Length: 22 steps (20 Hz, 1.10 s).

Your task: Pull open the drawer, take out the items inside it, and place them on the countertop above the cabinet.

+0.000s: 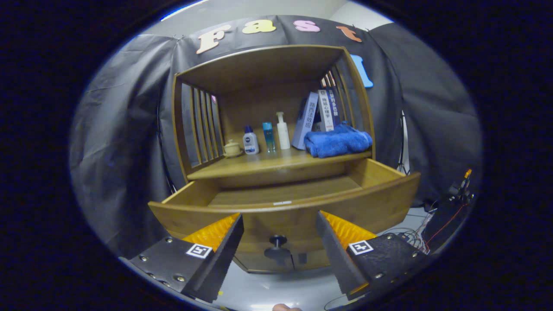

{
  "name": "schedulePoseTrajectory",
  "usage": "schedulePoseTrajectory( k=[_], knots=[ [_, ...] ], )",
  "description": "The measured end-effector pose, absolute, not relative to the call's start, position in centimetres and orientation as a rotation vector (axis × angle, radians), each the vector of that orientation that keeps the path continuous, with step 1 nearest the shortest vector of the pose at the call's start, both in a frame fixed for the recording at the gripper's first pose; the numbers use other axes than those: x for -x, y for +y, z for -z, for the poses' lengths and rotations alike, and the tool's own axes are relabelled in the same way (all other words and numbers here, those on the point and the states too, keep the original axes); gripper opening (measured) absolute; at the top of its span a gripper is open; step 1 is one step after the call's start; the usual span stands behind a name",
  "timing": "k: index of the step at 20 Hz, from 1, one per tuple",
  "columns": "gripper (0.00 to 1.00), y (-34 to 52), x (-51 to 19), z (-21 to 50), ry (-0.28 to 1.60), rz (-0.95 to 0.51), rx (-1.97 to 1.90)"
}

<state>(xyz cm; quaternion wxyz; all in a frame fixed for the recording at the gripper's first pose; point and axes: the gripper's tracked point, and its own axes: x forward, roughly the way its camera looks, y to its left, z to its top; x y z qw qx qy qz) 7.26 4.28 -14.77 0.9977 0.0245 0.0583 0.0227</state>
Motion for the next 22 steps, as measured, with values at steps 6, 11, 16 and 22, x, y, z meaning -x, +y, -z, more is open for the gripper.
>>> schedulePoseTrajectory(
  k=[6, 11, 16, 22],
  knots=[
    [0.99, 6.9, -11.1, 12.3, 0.199, -0.073, 0.006],
    [0.99, 7.4, -15.2, 15.9, 0.403, -0.080, -0.026],
    [0.99, 5.1, -18.5, 18.3, 0.575, -0.011, 0.008],
    [1.00, 4.5, -21.3, 21.2, 0.782, 0.014, 0.026]
  ],
)
